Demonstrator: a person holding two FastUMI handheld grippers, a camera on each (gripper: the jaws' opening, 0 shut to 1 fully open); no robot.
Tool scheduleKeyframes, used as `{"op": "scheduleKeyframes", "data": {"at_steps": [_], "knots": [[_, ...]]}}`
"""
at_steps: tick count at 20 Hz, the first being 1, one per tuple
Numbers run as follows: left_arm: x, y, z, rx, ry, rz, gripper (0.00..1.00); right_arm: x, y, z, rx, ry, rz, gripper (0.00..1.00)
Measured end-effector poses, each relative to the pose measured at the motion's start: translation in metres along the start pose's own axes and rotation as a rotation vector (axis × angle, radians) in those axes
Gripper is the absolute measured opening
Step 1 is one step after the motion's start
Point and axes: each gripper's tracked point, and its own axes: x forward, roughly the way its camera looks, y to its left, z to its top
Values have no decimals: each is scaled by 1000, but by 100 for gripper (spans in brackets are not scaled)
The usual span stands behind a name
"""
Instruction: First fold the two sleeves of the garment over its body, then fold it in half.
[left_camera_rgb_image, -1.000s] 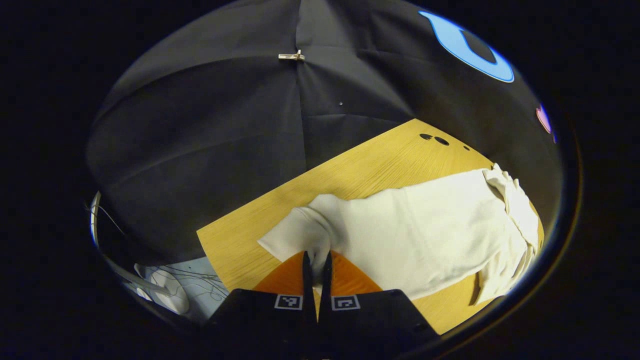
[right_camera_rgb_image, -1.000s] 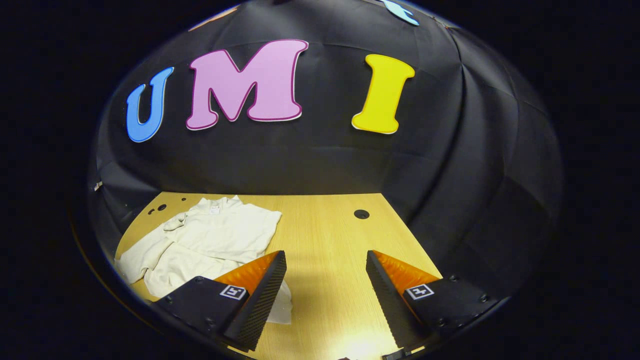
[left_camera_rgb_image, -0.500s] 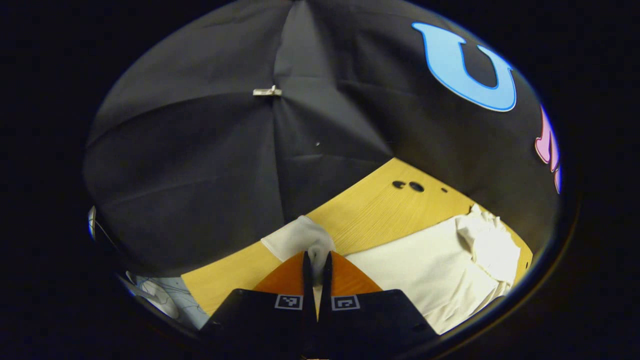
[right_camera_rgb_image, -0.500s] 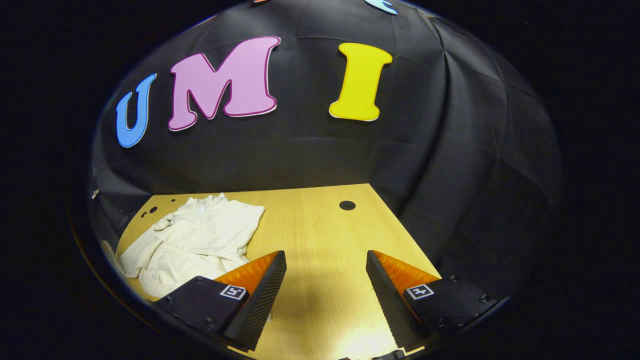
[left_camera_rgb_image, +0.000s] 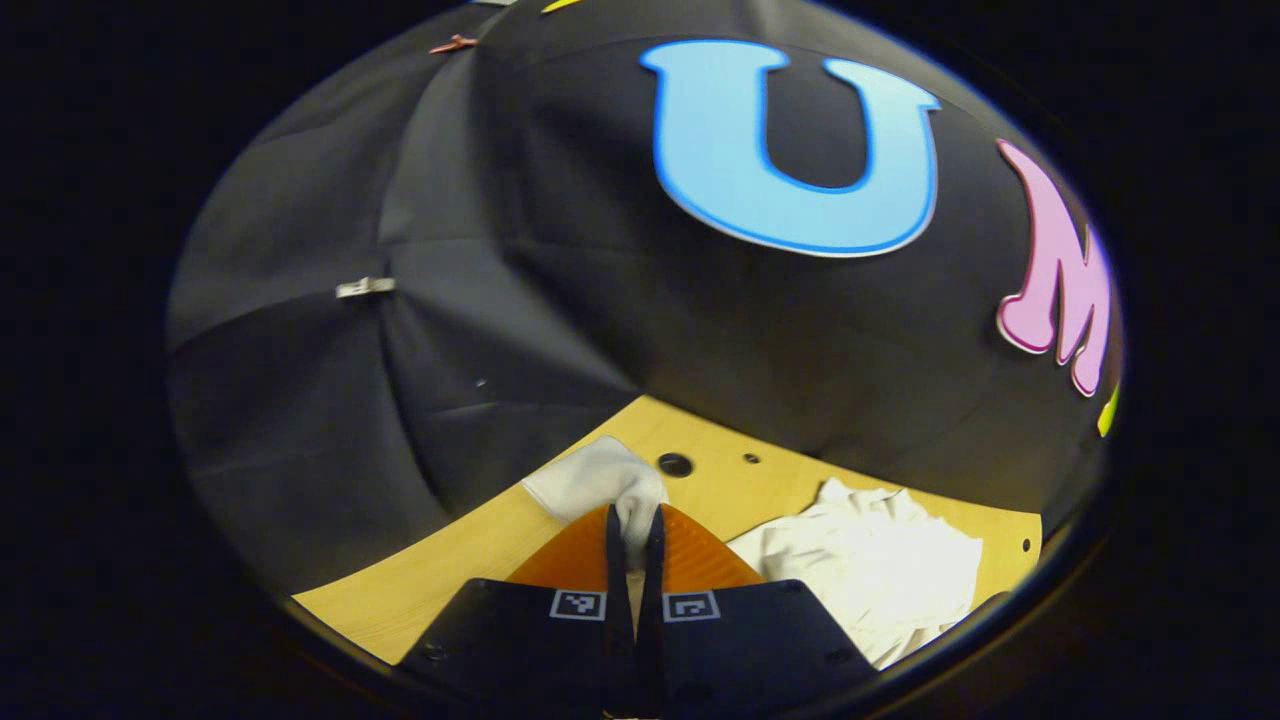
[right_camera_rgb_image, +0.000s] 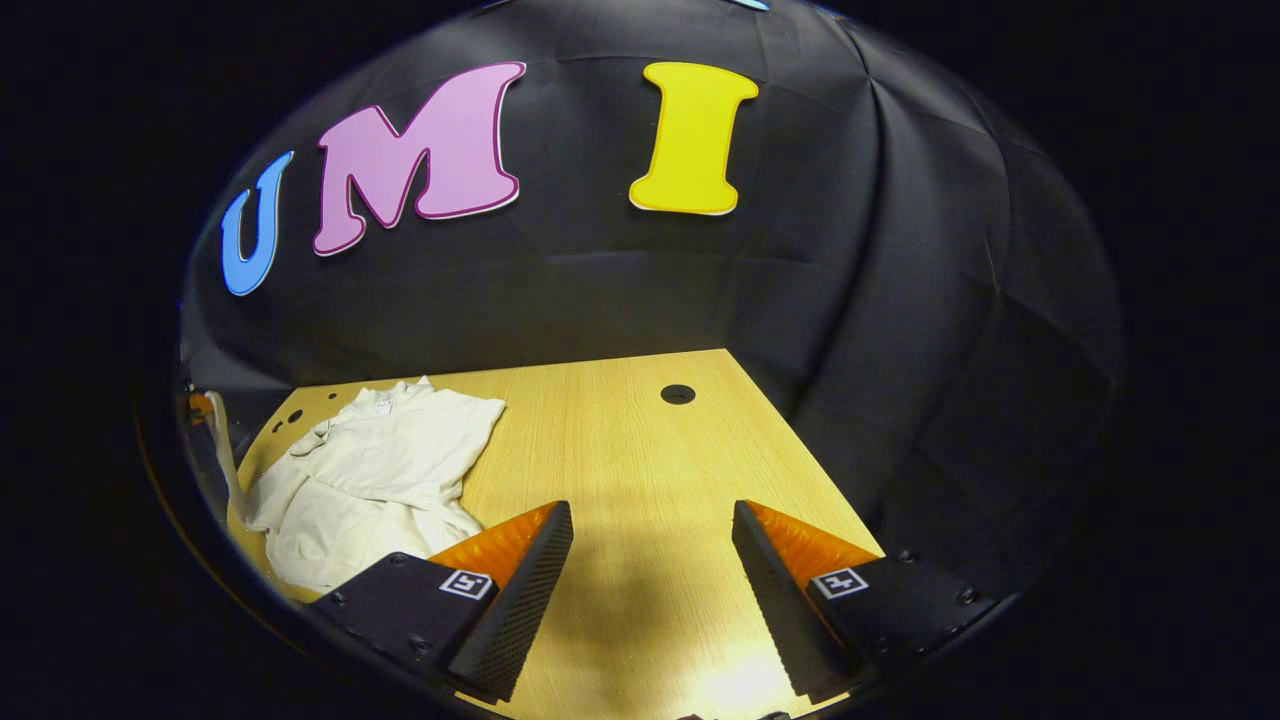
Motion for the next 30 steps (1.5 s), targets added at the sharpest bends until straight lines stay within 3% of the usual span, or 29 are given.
{"op": "scheduleKeyframes", "data": {"at_steps": [4, 8, 13, 18, 20, 22, 23, 27, 30], "knots": [[17, -105, 20, 61, -48, -146, 6, 10, -2, -8, 18, 21, 5, 99], [25, -218, 9, 133, -55, -307, 6, 16, -1, -16, 19, 40, 16, 98], [6, -336, -48, 238, -6, -511, 6, 20, 5, -29, 10, 74, 28, 98], [-12, -410, -126, 321, 108, -623, 10, 22, 17, -43, -7, 100, 51, 98], [-23, -420, -147, 340, 151, -651, 19, 21, 26, -47, -10, 109, 68, 98], [-34, -420, -152, 367, 134, -652, 42, 22, 40, -50, -15, 117, 92, 98], [-41, -412, -152, 380, 123, -647, 47, 23, 48, -50, -19, 118, 106, 98], [-60, -343, -149, 403, 102, -570, 99, 25, 86, -58, -11, 137, 184, 98], [-67, -250, -158, 400, 132, -447, 99, 28, 114, -70, -8, 169, 225, 98]]}}
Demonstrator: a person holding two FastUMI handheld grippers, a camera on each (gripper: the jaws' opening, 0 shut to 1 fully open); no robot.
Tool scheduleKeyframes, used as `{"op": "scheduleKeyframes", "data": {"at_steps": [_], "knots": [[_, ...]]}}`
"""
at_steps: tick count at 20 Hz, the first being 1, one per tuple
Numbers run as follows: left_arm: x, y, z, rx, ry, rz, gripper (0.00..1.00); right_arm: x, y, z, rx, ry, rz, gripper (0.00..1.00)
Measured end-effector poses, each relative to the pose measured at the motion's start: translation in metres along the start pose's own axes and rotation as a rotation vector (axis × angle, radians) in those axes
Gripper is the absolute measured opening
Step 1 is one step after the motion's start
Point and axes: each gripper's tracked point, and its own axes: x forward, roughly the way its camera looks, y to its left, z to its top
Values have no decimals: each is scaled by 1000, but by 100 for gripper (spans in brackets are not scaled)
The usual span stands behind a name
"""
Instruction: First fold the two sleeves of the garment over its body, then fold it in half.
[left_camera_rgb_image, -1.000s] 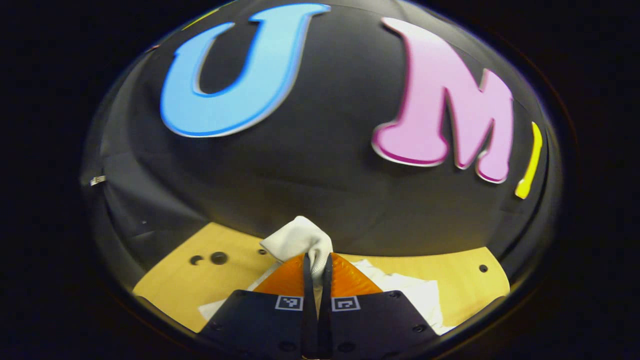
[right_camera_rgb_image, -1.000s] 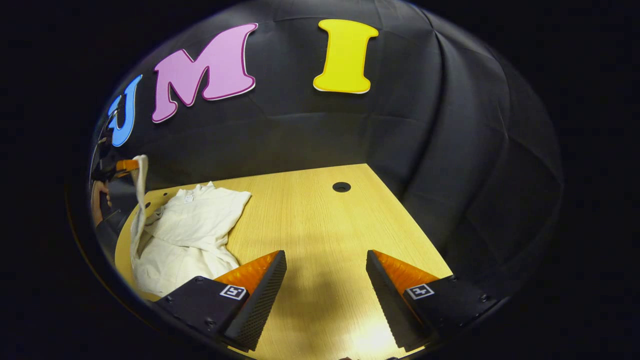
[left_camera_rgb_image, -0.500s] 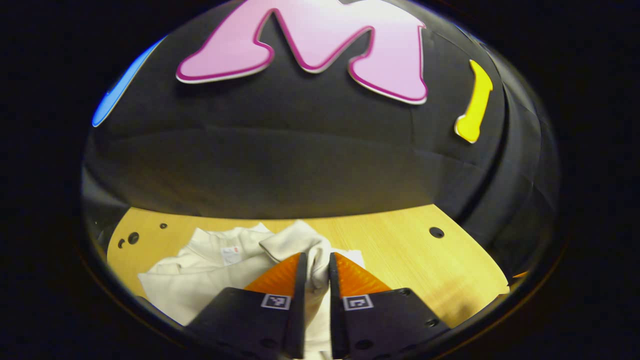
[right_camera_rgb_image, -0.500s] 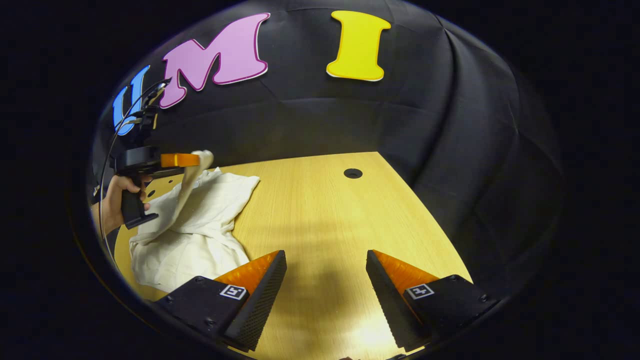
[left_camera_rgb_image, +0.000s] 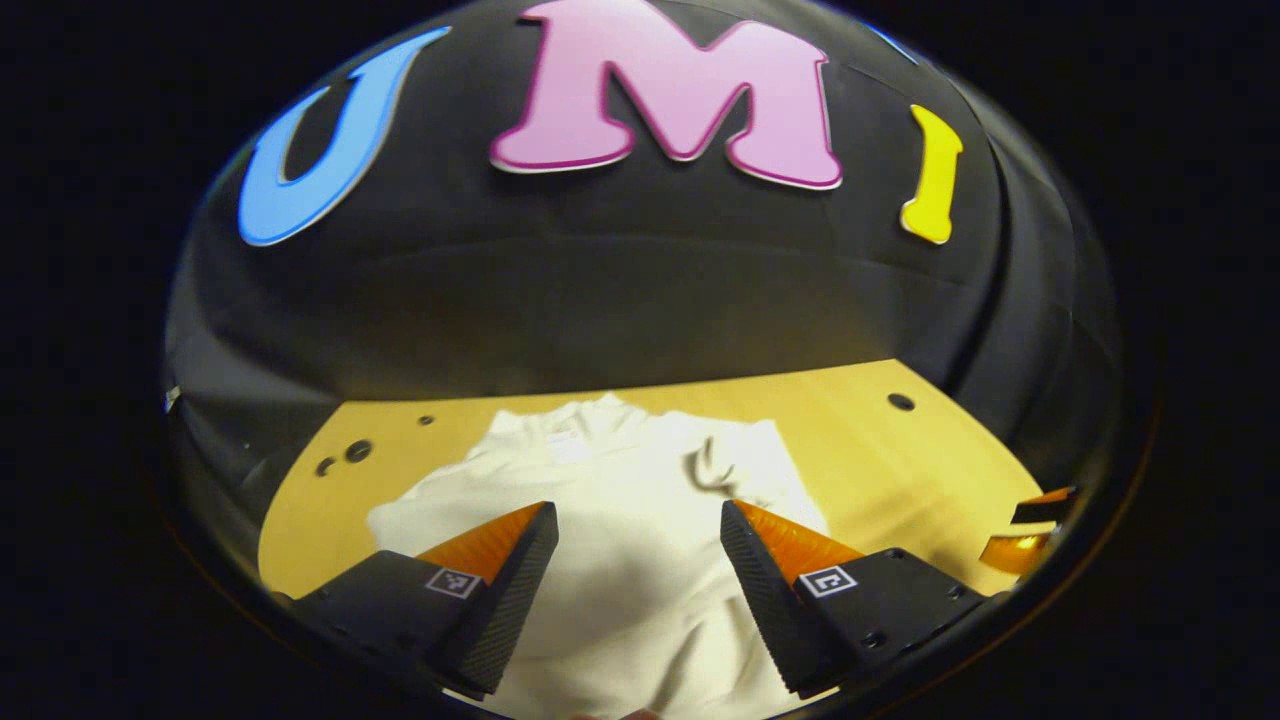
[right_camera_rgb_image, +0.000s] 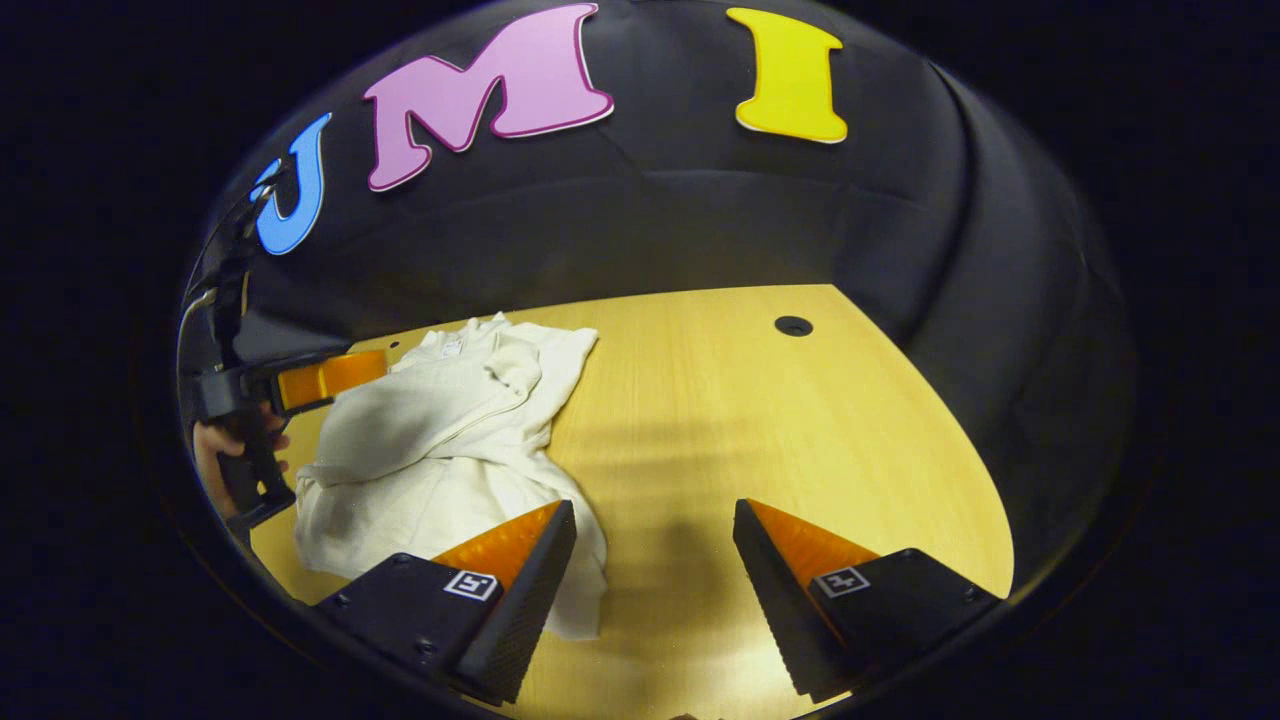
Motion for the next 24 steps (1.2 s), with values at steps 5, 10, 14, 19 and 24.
{"op": "scheduleKeyframes", "data": {"at_steps": [5, 10, 14, 19, 24], "knots": [[-75, 117, -102, -132, 159, 204, 100, 13, 35, -32, 8, 81, 60, 98], [-128, 143, -182, -230, 292, 281, 100, 19, 49, -64, 35, 156, 70, 99], [-138, 129, -213, -265, 341, 257, 98, 23, 52, -79, 35, 198, 66, 99], [-124, 108, -216, -213, 359, 224, 98, 29, 52, -86, 26, 222, 50, 99], [-116, 95, -220, -252, 352, 214, 97, 29, 54, -89, -25, 222, 24, 97]]}}
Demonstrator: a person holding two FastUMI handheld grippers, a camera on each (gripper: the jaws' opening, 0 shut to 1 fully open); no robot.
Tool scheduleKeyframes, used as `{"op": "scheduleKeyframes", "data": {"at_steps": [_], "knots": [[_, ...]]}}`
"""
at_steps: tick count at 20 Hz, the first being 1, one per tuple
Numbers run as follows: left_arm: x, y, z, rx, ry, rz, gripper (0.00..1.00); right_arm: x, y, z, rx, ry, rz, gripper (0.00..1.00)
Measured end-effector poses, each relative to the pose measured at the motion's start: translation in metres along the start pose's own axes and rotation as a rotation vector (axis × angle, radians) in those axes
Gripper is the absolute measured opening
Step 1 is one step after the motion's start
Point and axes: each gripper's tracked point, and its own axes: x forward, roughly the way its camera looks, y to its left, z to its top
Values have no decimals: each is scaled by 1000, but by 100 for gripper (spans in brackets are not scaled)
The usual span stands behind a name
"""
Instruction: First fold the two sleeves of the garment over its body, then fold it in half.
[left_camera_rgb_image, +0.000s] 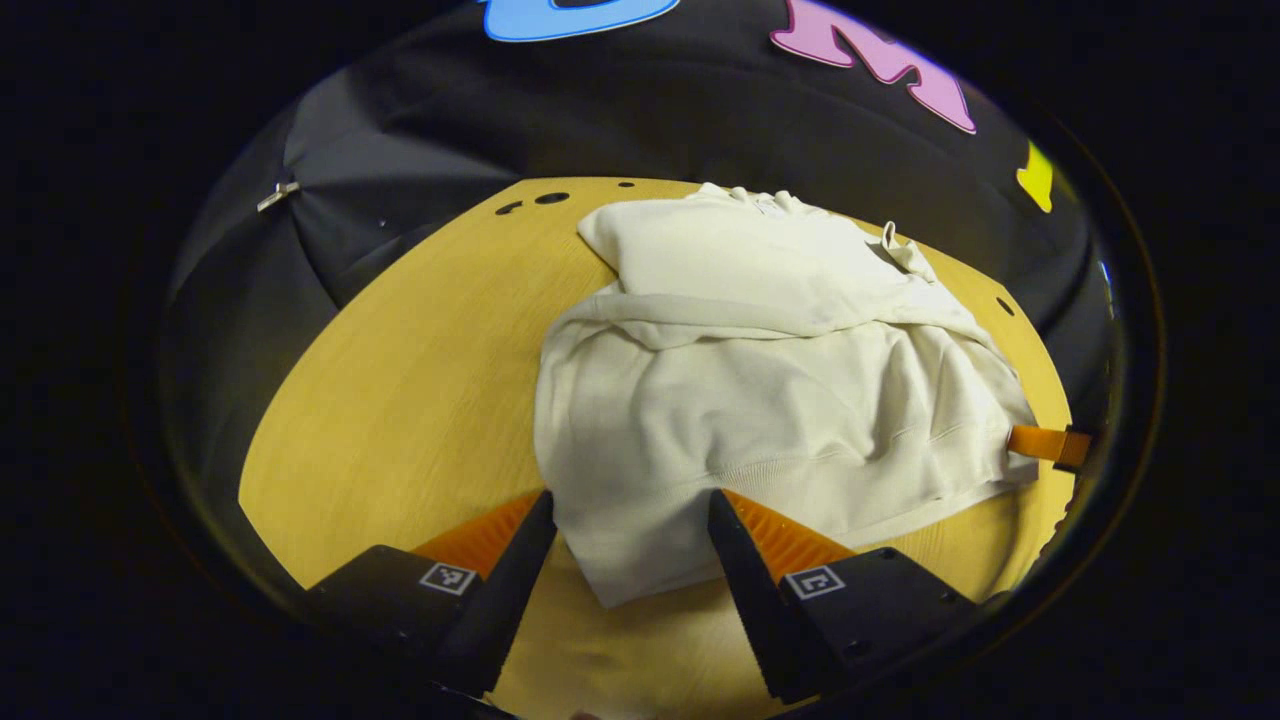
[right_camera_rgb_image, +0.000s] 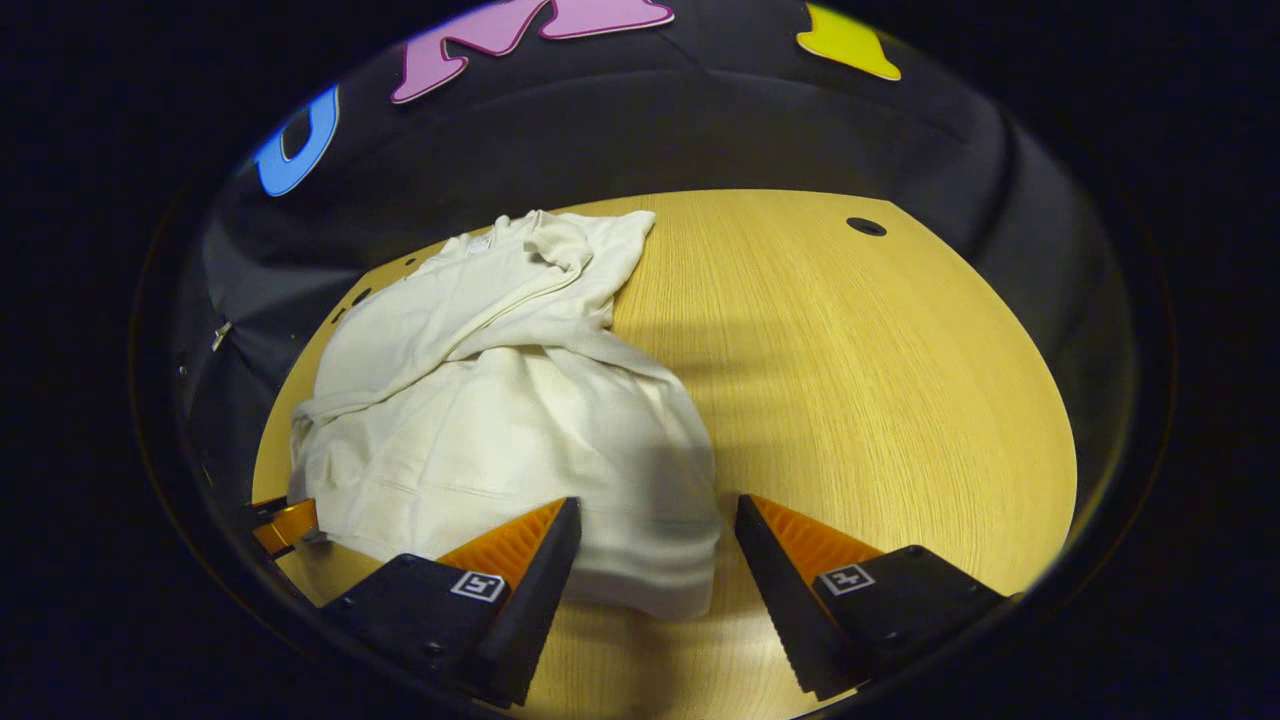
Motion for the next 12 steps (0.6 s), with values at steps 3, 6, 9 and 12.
{"op": "scheduleKeyframes", "data": {"at_steps": [3, 6, 9, 12], "knots": [[-3, -8, 0, 38, 4, -30, 89, 3, 13, -5, -37, 12, 12, 78], [1, -22, 2, 64, -8, -78, 57, 2, 27, -8, -50, 17, 44, 27], [1, -32, 2, 57, -26, -94, 28, 1, 31, -7, -48, 14, 63, 15], [0, -33, 8, -18, -39, -105, 12, 2, 35, -9, -37, 29, 105, 8]]}}
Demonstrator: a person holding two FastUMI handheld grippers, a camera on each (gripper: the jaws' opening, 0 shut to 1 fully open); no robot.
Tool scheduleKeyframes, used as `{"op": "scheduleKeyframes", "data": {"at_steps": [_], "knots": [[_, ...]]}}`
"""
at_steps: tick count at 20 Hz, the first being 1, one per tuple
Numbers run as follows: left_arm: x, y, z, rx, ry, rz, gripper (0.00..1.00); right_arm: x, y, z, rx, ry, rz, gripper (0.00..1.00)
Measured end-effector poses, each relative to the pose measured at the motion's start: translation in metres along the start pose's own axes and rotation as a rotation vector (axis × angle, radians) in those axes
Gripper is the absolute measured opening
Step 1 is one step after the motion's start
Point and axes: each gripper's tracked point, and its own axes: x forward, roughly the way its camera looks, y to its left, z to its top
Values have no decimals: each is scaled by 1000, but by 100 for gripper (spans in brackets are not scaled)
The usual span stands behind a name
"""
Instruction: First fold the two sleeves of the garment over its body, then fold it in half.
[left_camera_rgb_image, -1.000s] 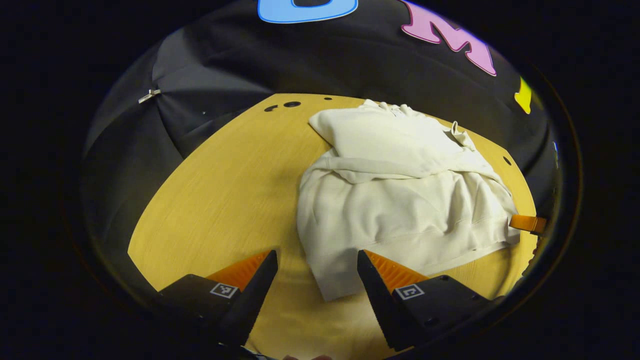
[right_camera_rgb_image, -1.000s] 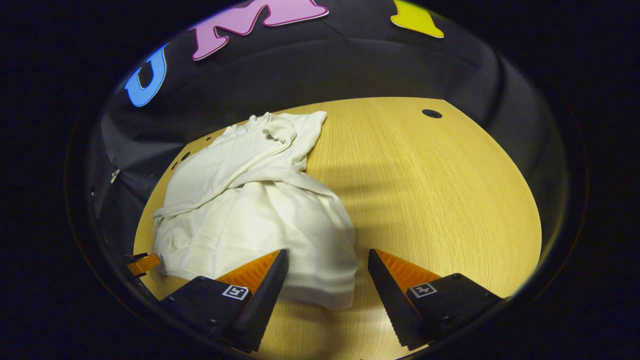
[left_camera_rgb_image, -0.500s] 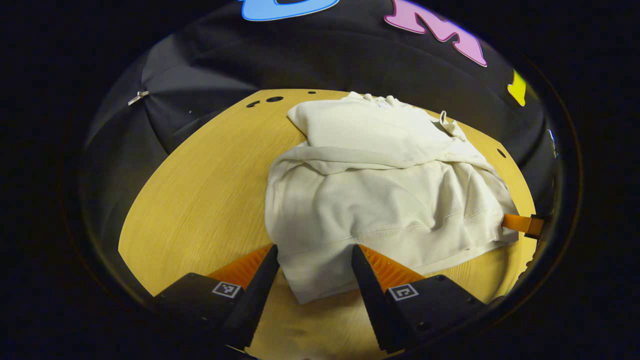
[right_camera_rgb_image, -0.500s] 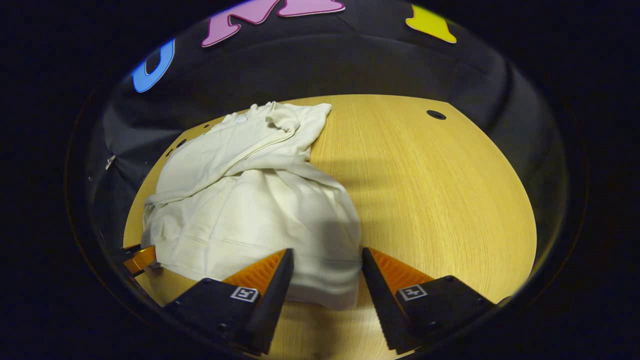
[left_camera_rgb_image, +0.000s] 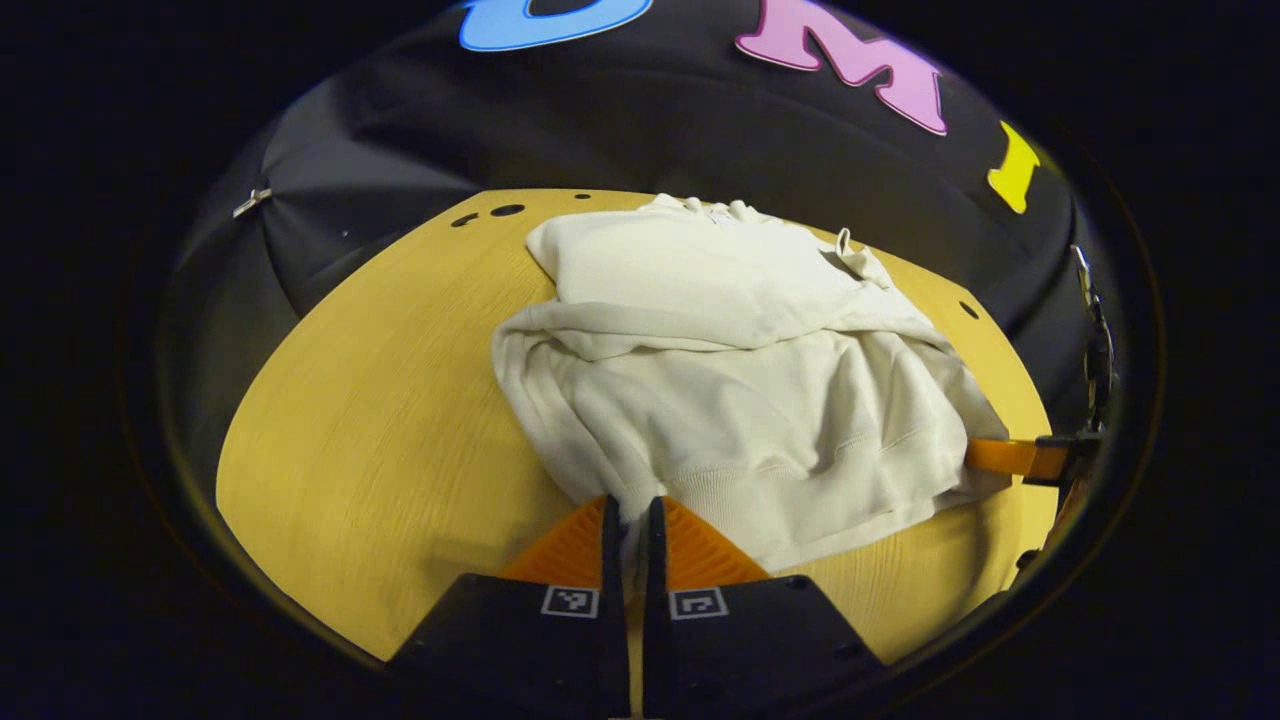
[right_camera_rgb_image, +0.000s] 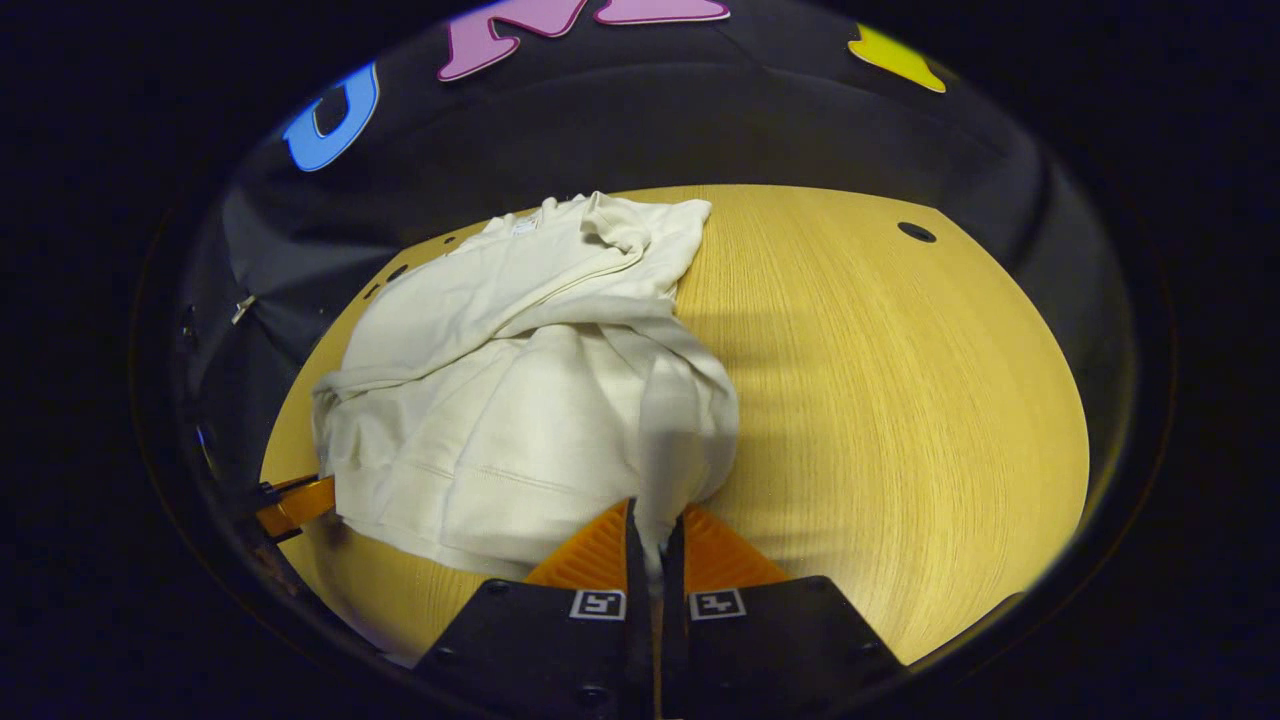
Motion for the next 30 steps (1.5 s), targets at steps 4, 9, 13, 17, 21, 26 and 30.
{"op": "scheduleKeyframes", "data": {"at_steps": [4, 9, 13, 17, 21, 26, 30], "knots": [[-5, 4, -1, -45, 11, -1, 7, -5, 4, -3, 19, 8, 26, 8], [-22, 15, 12, -99, -5, -15, 7, -20, 15, 3, 72, -3, 65, 8], [-30, 18, 30, -156, -4, -43, 6, -28, 36, 8, 68, -1, 112, 8], [-41, 16, 61, -189, -19, -79, 6, -36, 55, 32, 81, -21, 166, 8], [-47, 13, 91, -214, -41, -109, 6, -39, 64, 76, 109, -80, 193, 8], [-37, 4, 153, -224, -95, -149, 6, -38, 83, 137, 92, -155, 240, 8], [-21, -6, 209, -217, -146, -174, 6, -20, 94, 191, 119, -213, 259, 8]]}}
